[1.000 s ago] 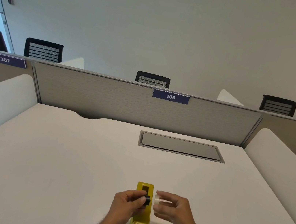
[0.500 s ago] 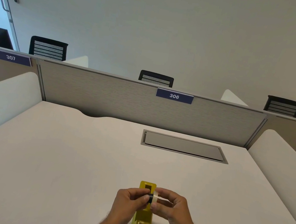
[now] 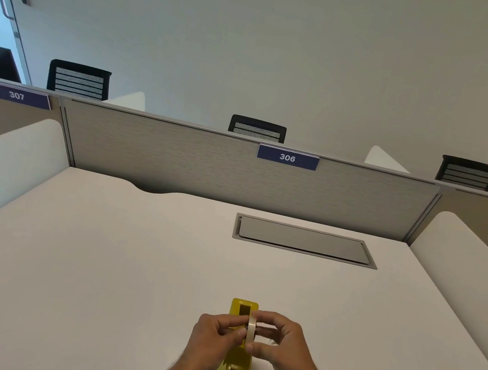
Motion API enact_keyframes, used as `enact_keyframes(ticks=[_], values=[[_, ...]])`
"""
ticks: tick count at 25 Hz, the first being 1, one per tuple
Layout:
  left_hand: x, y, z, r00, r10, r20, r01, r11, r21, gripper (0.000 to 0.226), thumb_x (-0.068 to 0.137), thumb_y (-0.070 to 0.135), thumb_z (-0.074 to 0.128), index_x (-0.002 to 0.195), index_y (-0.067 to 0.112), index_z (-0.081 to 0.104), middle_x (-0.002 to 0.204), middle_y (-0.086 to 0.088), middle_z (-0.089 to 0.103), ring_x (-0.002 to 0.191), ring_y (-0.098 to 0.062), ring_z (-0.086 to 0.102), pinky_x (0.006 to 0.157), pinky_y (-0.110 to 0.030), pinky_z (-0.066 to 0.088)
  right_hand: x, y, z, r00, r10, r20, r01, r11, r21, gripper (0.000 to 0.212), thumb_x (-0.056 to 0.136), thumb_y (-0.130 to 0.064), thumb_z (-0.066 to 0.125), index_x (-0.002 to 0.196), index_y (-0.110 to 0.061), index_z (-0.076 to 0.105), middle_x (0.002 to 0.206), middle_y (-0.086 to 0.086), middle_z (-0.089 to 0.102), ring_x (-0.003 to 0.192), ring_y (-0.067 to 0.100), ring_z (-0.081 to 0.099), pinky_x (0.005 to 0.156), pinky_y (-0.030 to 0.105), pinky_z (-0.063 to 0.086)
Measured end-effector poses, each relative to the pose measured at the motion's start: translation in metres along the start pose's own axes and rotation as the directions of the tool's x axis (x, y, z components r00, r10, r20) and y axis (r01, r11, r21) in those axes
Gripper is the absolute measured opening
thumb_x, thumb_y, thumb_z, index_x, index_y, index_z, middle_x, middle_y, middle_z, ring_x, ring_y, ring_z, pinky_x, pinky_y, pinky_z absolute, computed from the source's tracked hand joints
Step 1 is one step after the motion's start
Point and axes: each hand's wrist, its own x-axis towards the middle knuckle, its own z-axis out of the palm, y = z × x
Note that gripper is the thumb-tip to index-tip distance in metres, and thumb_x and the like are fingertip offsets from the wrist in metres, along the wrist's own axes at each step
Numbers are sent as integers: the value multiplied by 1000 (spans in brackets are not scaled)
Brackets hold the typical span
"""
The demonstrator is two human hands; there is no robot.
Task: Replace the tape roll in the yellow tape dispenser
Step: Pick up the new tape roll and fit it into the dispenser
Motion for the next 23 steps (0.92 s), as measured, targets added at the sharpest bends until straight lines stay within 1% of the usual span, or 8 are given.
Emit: enact_keyframes(ticks=[4, 6, 8, 11, 13, 16, 19, 23], values=[[6, -4, -3, 1000, 12, 1, -12, 999, 43, 37, 92, 9, 66, 106, 42, 75, 106, 17, 76, 95, -1, 71, 90, -22, 55, 5, -1, 4, 998, 0, -56, -9, 988, -154, 54, 55, -2, 93, 99, -30, 75, 108, -4, 74, 96, 15, 71, 82, 40, 62], [10, -8, -5, 1000, 25, -15, -24, 998, 62, 38, 90, 7, 68, 113, 38, 72, 105, 19, 76, 95, 6, 69, 86, -15, 54, 7, -2, 4, 998, -13, -59, -2, 970, -243, 53, 55, -12, 94, 99, -32, 73, 108, -8, 73, 96, 10, 70, 81, 33, 60], [15, -12, -8, 998, 32, -46, -28, 997, 75, 41, 88, 6, 70, 120, 31, 69, 104, 19, 75, 91, 10, 68, 74, -7, 52, 9, -3, 5, 998, -30, -59, 9, 945, -326, 52, 55, -17, 95, 98, -34, 71, 105, -11, 72, 94, 4, 68, 76, 24, 57], [20, -20, -12, 990, 62, -124, -38, 981, 188, 41, 82, 19, 77, 114, 43, 66, 112, 21, 69, 90, 2, 66, 65, -8, 49, 12, -5, 5, 996, -46, -71, 16, 926, -378, 51, 56, -17, 94, 96, -38, 70, 102, -16, 70, 92, 4, 64, 70, 22, 57], [22, -27, -17, 990, 56, -132, -17, 959, 284, 52, 75, 31, 81, 119, 47, 58, 123, 21, 61, 100, 0, 59, 77, -13, 49, 15, -7, 5, 996, -63, -65, 31, 910, -414, 50, 57, -21, 94, 95, -41, 69, 102, -17, 69, 92, 4, 62, 69, 19, 54], [26, -40, -23, 999, 19, -32, -4, 900, 435, 88, 59, 53, 81, 139, 44, 44, 141, 18, 48, 124, -7, 44, 105, -29, 41, 20, -10, 6, 995, -88, -47, 56, 882, -468, 47, 59, -27, 92, 93, -46, 66, 100, -21, 69, 92, 4, 62, 68, 17, 52], [26, -44, -23, 999, 17, 44, -38, 845, 533, 108, 50, 73, 74, 146, 46, 32, 152, 20, 38, 136, -9, 34, 111, -32, 35, 24, -10, 9, 995, -93, -35, 62, 859, -508, 46, 61, -28, 91, 92, -49, 64, 99, -22, 68, 93, 3, 62, 71, 19, 54], [29, -47, -21, 997, 52, 57, -75, 806, 587, 108, 53, 75, 73, 147, 50, 26, 156, 21, 34, 138, -8, 34, 111, -32, 35, 28, -3, 9, 996, -92, -12, 66, 791, -608, 51, 63, -32, 86, 109, -41, 65, 105, -20, 62, 99, 5, 57, 85, 29, 57]])
